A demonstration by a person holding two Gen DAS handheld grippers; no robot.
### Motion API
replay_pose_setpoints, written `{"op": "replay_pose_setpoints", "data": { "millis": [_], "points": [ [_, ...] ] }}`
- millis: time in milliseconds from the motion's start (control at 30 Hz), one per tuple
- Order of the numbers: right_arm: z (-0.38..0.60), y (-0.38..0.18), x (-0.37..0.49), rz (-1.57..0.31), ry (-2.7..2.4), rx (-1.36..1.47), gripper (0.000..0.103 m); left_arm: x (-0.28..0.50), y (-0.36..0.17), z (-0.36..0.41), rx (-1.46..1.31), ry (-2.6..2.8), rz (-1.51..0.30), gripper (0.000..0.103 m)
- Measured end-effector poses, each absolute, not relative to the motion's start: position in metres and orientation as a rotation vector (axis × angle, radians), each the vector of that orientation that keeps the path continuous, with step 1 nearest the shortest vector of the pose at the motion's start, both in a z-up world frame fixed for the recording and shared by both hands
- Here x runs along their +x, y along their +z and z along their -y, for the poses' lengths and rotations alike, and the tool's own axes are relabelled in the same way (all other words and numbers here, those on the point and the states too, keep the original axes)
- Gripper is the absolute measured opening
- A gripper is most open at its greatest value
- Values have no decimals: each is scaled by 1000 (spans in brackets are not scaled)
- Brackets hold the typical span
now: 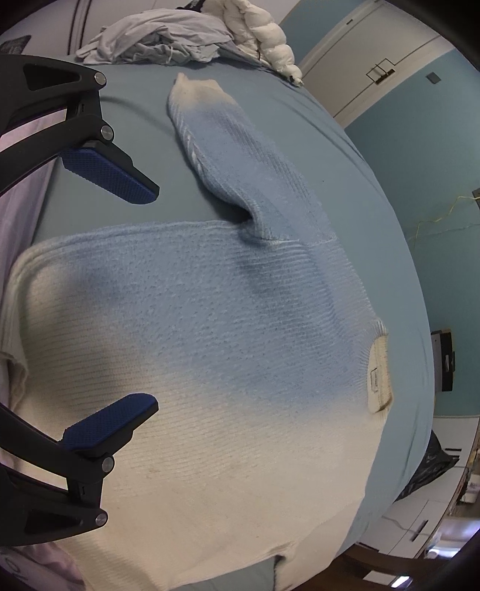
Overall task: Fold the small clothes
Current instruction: 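Grasp the cream sleeve cuff with the right gripper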
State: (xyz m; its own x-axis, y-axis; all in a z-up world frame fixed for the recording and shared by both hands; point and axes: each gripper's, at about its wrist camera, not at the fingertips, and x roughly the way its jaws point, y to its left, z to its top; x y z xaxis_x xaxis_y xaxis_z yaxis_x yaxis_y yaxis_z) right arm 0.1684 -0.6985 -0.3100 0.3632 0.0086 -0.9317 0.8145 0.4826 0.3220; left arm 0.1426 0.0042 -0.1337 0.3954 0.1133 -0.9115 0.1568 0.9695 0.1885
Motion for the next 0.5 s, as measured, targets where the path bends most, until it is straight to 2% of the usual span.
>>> {"op": "replay_pose_setpoints", "data": {
  "millis": [133,267,300,333,367,400,433,500],
  "points": [
    [697,-339,206,-1199,-617,813,101,147,-147,-1,258,-8,-1215,103],
    [685,-336,222,-1123,-694,675,100,146,-153,2,264,-21,-1224,103],
    [671,-338,229,-1147,-688,554,95,145,-153,2,275,-20,-1218,103],
    [655,-336,236,-1134,-679,430,80,144,-152,2,290,-16,-1208,103],
    [646,-332,237,-1096,-665,401,72,143,-151,2,300,-11,-1200,103],
    [643,-329,237,-1075,-657,412,59,142,-150,1,305,-9,-1192,103],
    [643,-324,237,-1058,-654,435,41,140,-149,-1,305,-6,-1189,103],
    [645,-312,239,-1039,-636,456,14,138,-145,-6,298,-7,-1191,103]
  ]
}}
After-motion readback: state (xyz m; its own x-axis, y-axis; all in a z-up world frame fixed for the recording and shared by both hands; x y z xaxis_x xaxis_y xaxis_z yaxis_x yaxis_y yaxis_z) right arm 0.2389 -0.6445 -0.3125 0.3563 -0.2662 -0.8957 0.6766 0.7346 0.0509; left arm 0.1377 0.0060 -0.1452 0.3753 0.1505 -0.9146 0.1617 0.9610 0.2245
